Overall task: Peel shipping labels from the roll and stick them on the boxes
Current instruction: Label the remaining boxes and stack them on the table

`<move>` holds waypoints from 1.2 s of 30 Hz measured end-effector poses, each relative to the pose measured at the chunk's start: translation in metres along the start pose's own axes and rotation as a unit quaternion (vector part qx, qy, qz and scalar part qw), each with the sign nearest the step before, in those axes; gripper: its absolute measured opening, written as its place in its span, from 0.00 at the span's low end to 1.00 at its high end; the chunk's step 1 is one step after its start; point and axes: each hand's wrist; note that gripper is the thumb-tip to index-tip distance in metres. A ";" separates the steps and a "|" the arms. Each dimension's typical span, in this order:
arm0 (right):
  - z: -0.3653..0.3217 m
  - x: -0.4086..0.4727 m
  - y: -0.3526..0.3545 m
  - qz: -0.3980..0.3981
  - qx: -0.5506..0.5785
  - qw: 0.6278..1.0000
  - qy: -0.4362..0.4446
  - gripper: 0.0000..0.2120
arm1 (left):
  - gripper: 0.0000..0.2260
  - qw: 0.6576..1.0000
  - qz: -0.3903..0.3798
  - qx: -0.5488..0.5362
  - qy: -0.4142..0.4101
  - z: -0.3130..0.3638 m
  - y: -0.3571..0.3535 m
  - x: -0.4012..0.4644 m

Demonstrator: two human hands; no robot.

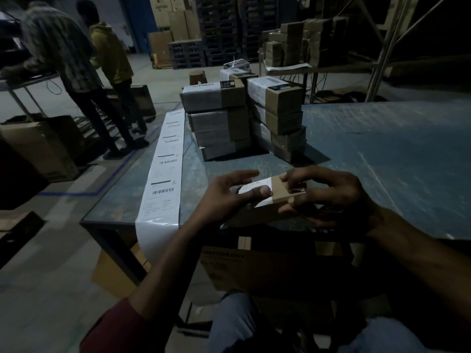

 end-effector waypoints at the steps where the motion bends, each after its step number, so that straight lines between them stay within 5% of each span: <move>1: 0.000 -0.003 -0.002 0.008 0.000 1.000 -0.005 0.09 | 0.24 1.000 0.000 -0.008 0.003 -0.002 0.001 0.000; 8: 0.011 -0.020 -0.006 -0.021 0.003 0.995 -0.093 0.16 | 0.31 0.994 -0.103 0.028 -0.036 -0.011 0.017 -0.007; 11: 0.013 -0.016 -0.002 -0.106 0.041 0.983 -0.146 0.33 | 0.33 0.992 -0.070 0.069 -0.082 -0.014 0.012 -0.011; 17: 0.010 0.004 -0.001 -0.279 0.139 0.893 -0.324 0.43 | 0.29 0.958 -0.069 0.159 -0.227 -0.015 -0.006 -0.019; 20: 0.020 0.007 0.007 -0.367 0.178 0.849 -0.336 0.44 | 0.29 0.941 -0.077 0.170 -0.281 -0.015 -0.004 -0.017; 24: 0.022 -0.003 0.010 -0.308 0.169 0.886 -0.301 0.47 | 0.43 0.950 -0.071 0.165 -0.256 -0.020 -0.004 -0.018; 27: 0.016 -0.009 0.007 -0.220 0.088 0.939 -0.249 0.47 | 0.52 0.995 -0.055 0.017 -0.075 -0.017 -0.002 -0.018; 31: 0.001 -0.013 -0.001 -0.119 -0.088 0.981 -0.129 0.45 | 0.39 0.994 -0.049 -0.097 0.009 -0.013 -0.006 -0.017; 36: -0.013 -0.013 -0.008 -0.138 -0.158 0.970 -0.124 0.52 | 0.20 0.986 0.054 -0.156 -0.017 -0.004 -0.024 -0.019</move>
Point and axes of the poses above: each hand's wrist, its own x-axis towards the middle knuckle, its own y-axis out of the back of the hand, z = x × y, and after that the axes turned 13 degrees about -x, right-handed
